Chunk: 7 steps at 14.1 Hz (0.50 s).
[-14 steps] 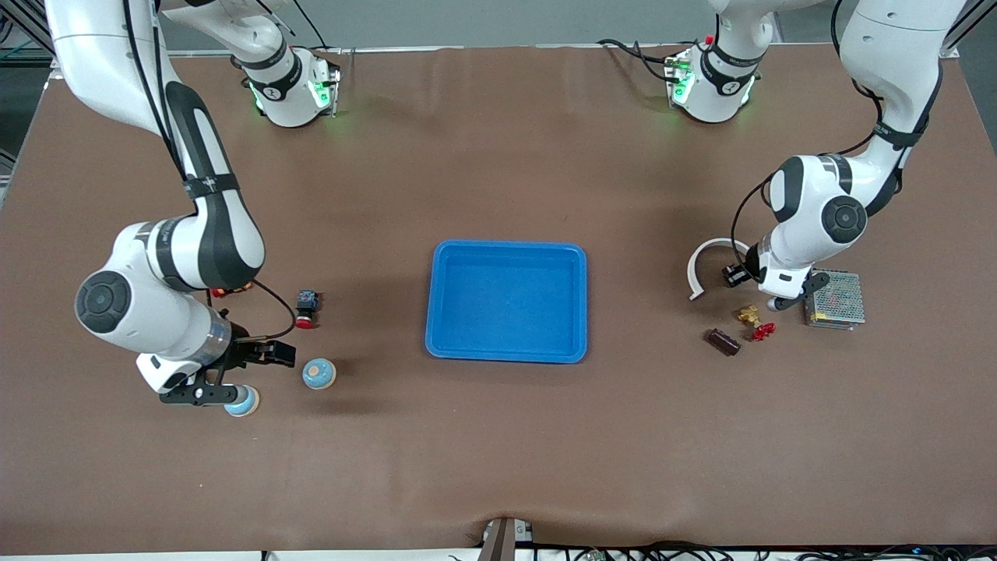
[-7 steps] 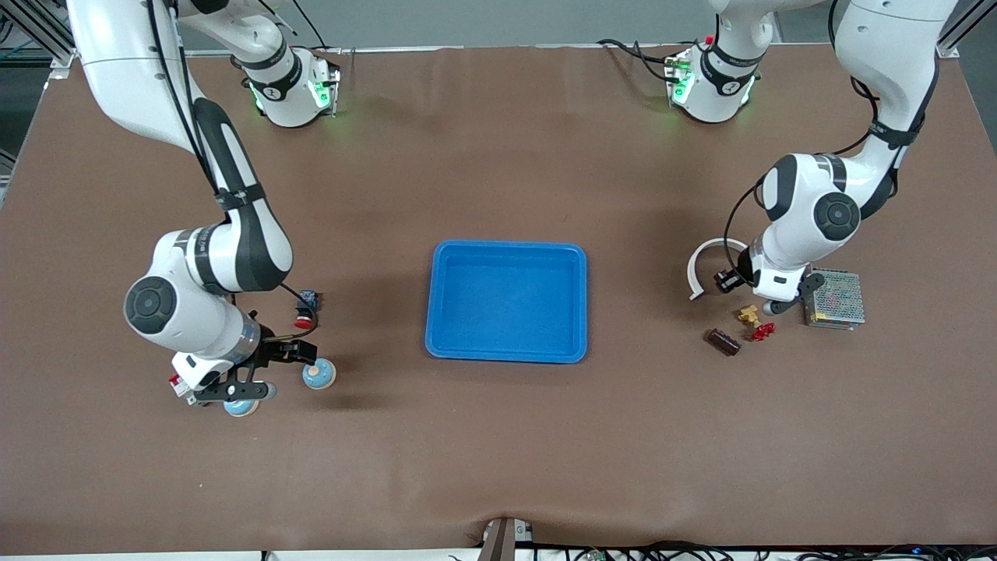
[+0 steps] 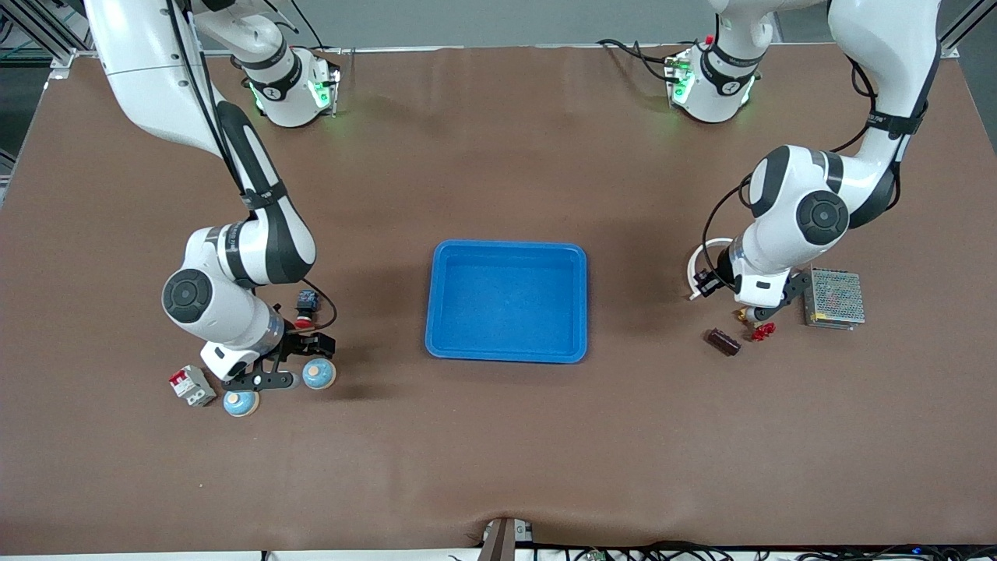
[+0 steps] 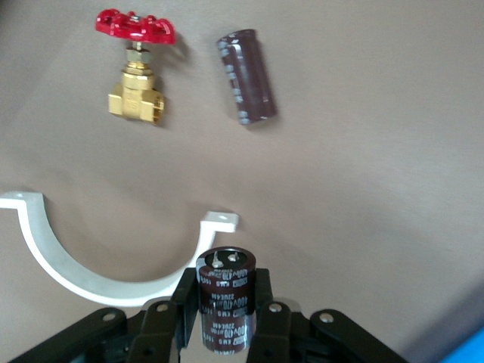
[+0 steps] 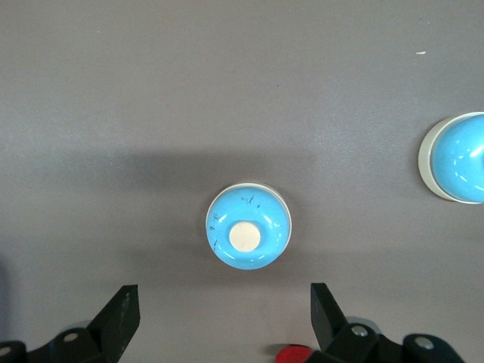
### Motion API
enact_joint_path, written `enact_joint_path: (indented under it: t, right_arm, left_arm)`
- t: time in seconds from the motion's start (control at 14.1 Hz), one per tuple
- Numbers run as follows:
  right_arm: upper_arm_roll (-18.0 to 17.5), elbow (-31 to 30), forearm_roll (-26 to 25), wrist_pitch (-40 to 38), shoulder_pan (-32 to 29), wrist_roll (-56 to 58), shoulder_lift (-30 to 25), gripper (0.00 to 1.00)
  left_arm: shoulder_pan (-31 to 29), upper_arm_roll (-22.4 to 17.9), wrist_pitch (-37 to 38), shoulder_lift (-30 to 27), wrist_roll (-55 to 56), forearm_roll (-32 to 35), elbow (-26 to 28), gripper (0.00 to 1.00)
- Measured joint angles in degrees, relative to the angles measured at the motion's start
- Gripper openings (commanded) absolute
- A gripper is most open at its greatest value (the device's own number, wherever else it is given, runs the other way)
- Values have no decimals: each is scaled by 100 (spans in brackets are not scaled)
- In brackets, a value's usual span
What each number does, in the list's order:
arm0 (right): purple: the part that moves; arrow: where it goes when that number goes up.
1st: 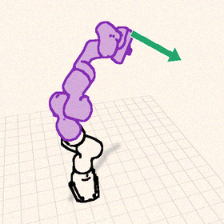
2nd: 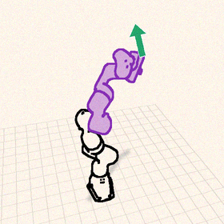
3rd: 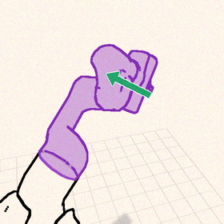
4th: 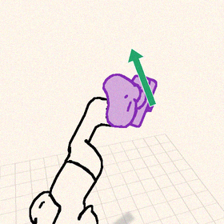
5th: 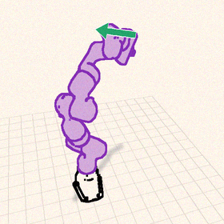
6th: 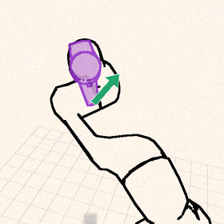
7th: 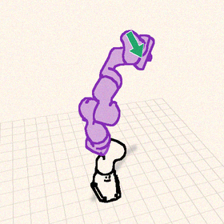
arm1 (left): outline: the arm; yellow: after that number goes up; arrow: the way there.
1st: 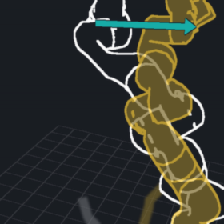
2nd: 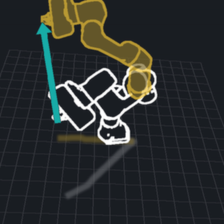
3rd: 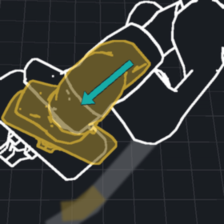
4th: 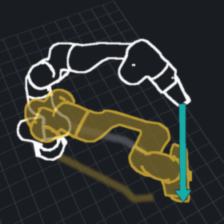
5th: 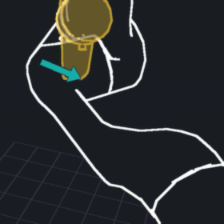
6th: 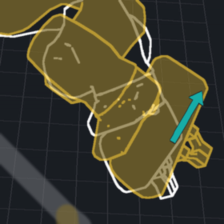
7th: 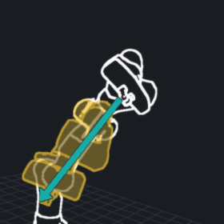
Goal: Place electrolytic capacitor and blue bell in tray
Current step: 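Drop the capacitor in the tray while the right gripper grasps the button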
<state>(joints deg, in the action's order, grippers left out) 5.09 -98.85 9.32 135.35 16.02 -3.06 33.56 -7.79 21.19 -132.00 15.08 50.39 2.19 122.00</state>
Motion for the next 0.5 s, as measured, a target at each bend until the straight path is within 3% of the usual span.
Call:
enact_joint_path:
  t: [0.5]
  right_arm:
    - [24, -17, 0, 504, 0, -2, 331, 100]
  left_arm:
    - [1142, 171, 60, 130, 1625, 0, -418, 0]
